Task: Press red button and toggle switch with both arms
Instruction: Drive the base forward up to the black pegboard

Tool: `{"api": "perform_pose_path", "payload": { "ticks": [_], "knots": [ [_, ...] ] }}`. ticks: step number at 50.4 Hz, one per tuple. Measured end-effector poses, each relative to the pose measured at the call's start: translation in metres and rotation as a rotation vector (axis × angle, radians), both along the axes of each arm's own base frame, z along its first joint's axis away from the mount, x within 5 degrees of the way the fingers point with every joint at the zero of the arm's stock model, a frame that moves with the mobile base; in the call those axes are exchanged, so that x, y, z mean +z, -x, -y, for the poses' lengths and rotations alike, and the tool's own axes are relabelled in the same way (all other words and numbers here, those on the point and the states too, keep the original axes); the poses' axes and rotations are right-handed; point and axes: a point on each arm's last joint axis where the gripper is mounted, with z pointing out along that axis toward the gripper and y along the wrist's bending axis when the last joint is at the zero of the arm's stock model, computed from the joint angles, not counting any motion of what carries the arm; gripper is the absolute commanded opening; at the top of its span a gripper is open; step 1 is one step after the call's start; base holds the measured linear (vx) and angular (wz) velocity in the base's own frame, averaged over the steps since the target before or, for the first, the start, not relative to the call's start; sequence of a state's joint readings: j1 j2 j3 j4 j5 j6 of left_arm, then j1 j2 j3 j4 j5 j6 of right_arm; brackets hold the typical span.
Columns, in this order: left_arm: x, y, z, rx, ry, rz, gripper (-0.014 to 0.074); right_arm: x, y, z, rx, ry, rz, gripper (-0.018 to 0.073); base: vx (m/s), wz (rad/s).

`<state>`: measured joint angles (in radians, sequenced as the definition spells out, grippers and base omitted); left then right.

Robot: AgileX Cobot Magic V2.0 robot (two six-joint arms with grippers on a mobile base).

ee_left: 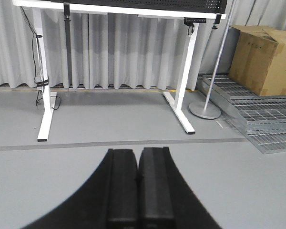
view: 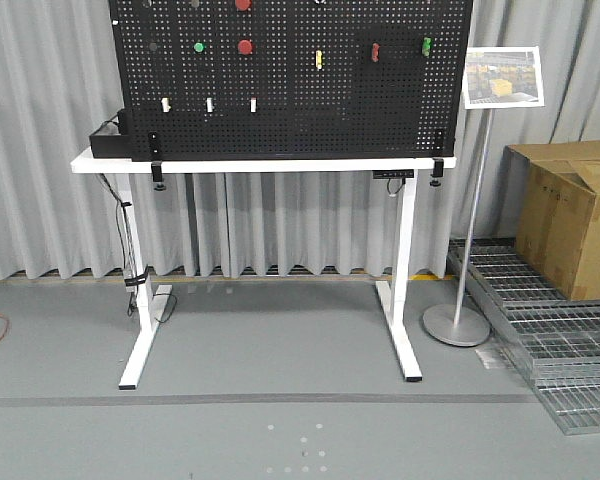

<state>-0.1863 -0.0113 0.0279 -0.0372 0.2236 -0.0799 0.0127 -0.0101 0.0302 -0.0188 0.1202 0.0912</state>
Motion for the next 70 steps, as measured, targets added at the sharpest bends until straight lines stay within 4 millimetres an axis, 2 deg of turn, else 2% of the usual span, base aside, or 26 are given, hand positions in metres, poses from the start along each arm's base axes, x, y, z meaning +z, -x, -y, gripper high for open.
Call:
{"api": "perform_pose_path", "payload": {
  "ticks": [41,70],
  "knots": [
    [0.0,0.0,0.0,0.0,0.0,0.0,0.0002,0.0,0.0,0.0,0.0,0.0,0.0,-0.0003,0.02,0.0],
    [-0.0001,0.0,0.0,0.0,0.0,-0.001,0.0002,0.0,0.0,0.0,0.0,0.0,0.0,-0.0003,0.25,-0.01]
  ]
}}
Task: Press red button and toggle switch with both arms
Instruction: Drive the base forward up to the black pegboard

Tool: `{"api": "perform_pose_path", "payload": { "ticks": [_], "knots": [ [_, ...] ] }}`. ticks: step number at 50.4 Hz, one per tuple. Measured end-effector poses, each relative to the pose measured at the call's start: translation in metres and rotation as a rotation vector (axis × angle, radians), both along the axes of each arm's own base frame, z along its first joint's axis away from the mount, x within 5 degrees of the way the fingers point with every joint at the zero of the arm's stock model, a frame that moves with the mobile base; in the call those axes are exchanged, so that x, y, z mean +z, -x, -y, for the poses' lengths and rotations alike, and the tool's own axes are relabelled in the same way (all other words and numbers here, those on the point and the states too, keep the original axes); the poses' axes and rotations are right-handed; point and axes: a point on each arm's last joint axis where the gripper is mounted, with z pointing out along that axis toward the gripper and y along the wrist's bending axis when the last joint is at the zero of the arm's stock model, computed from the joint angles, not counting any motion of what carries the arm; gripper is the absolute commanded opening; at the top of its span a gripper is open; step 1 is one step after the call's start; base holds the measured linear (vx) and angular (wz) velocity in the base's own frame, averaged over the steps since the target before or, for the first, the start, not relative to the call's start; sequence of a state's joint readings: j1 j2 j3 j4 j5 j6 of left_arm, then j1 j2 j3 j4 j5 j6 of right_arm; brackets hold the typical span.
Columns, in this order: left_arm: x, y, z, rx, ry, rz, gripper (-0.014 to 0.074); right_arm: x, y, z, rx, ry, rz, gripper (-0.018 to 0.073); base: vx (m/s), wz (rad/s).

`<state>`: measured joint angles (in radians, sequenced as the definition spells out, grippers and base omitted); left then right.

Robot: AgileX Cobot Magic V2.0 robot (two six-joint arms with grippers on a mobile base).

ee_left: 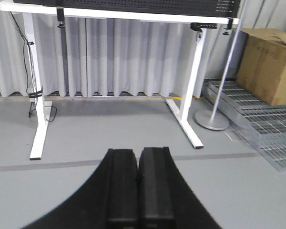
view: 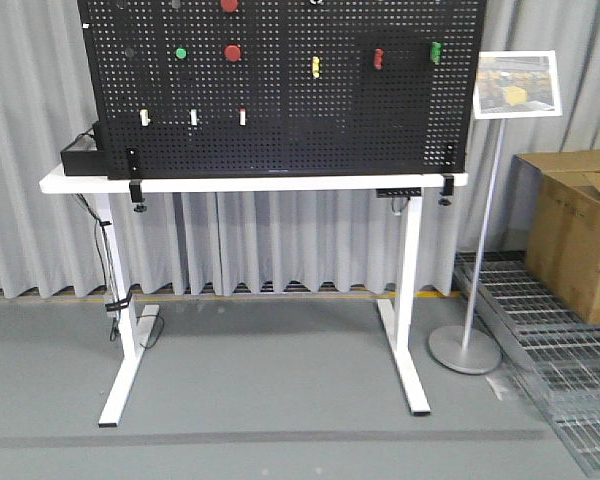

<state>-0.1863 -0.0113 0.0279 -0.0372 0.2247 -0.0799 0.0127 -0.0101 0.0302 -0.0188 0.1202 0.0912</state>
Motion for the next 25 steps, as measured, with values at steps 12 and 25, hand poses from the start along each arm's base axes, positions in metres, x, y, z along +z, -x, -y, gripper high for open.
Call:
{"api": "perform_pose_path", "payload": {
  "ticks": [12,25],
  "knots": [
    [0.0,0.0,0.0,0.0,0.0,0.0,0.0002,0.0,0.0,0.0,0.0,0.0,0.0,-0.0003,0.46,0.07],
    [0.0,0.0,0.0,0.0,0.0,0.0,0.0002,0.0,0.0,0.0,0.0,0.0,0.0,-0.0003,0.53,0.03]
  ]
}}
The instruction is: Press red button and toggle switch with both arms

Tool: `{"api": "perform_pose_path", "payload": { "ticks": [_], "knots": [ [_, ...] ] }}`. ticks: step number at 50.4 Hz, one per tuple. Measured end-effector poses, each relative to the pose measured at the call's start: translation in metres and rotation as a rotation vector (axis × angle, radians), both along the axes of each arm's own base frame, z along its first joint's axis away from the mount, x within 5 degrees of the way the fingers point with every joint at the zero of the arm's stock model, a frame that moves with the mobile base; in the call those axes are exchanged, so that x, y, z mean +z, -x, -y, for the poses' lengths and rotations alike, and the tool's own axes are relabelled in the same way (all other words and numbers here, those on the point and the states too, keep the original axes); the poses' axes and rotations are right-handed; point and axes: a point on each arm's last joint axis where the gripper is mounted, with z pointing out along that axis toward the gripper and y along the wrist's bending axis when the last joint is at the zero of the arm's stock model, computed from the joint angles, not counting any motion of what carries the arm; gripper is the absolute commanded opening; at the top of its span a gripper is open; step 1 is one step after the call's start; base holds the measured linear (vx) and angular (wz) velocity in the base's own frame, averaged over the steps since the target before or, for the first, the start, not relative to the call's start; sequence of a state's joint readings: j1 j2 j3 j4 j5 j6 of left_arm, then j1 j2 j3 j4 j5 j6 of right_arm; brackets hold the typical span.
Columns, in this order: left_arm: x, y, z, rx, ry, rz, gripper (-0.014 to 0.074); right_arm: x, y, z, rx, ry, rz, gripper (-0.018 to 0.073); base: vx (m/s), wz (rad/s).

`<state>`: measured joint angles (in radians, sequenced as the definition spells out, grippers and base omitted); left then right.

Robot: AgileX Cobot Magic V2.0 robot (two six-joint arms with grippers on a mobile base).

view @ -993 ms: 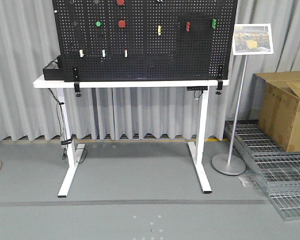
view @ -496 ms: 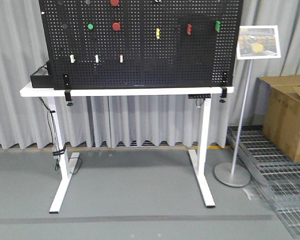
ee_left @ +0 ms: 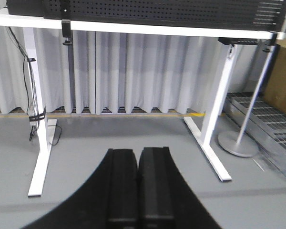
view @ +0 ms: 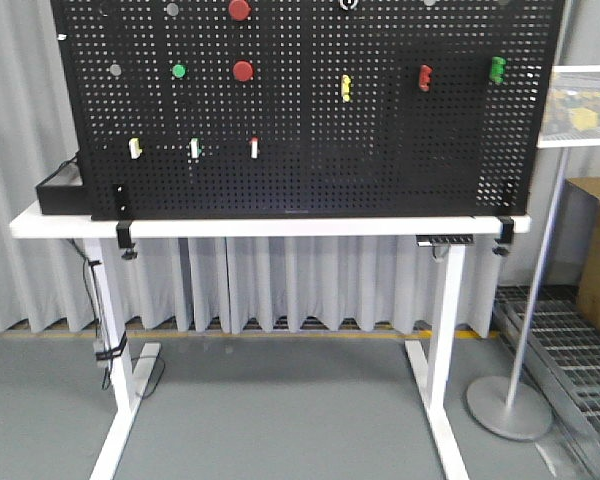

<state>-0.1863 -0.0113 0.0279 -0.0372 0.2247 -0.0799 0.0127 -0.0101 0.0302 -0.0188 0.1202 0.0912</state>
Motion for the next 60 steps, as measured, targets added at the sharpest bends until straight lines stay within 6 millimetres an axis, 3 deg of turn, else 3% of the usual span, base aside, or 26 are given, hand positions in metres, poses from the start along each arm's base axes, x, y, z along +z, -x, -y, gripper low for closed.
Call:
{"api": "perform_pose_path", "payload": {
  "ticks": [60],
  "knots": [
    [-0.0001,0.0,0.0,0.0,0.001,-0.001,0.0002,0.0,0.0,0.0,-0.001,0.0,0.0,-0.0003,0.48,0.02]
  ]
}}
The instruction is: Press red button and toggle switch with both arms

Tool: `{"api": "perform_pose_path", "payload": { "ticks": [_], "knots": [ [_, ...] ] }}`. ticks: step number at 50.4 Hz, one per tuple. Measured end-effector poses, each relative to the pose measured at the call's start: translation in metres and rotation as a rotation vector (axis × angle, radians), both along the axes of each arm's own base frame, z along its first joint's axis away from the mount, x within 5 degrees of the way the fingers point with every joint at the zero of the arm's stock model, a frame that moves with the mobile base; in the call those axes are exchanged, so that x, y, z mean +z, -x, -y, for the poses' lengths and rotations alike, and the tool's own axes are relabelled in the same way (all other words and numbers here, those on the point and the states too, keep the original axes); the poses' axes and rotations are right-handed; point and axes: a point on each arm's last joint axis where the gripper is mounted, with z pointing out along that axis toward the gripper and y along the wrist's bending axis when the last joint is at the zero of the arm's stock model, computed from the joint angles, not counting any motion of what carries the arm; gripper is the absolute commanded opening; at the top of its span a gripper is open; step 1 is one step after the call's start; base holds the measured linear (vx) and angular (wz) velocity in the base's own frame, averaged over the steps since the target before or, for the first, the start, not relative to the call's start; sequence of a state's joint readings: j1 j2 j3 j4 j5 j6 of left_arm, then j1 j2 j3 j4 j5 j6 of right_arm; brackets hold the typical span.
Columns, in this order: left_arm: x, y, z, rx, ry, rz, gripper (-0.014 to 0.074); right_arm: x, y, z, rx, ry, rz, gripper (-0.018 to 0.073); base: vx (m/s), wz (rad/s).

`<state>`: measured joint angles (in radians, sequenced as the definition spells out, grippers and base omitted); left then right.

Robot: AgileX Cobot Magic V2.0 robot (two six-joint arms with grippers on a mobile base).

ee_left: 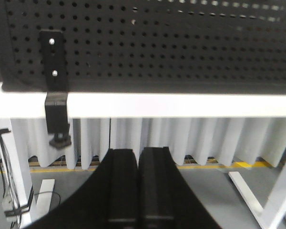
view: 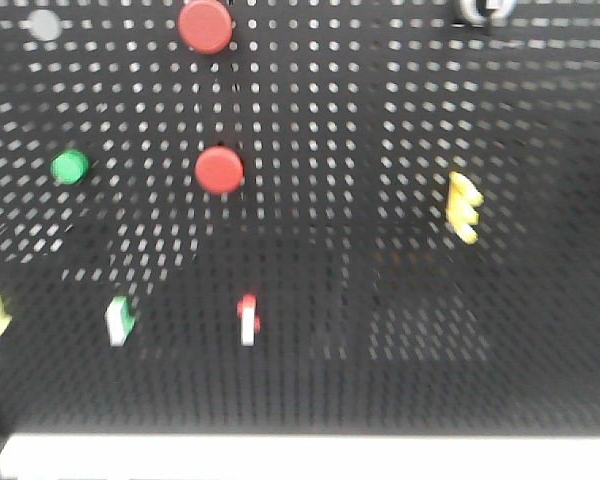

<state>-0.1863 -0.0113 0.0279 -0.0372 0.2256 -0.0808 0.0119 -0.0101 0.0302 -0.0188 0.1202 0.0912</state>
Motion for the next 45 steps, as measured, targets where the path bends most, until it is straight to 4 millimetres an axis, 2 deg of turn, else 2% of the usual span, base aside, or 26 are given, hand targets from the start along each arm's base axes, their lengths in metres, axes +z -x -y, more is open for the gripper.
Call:
{"api": "perform_pose_path", "payload": {
  "ticks": [17,45],
  "knots": [
    [0.0,0.0,0.0,0.0,0.0,0.0,0.0002,0.0,0.0,0.0,0.0,0.0,0.0,-0.0003,0.24,0.03],
    [0.0019,-0.0004,-0.0004,0.001,-0.023,0.026,0.0002,0.0,0.0,0.0,0.0,0.0,0.0,-0.0003,0.02,0.0]
  ]
}}
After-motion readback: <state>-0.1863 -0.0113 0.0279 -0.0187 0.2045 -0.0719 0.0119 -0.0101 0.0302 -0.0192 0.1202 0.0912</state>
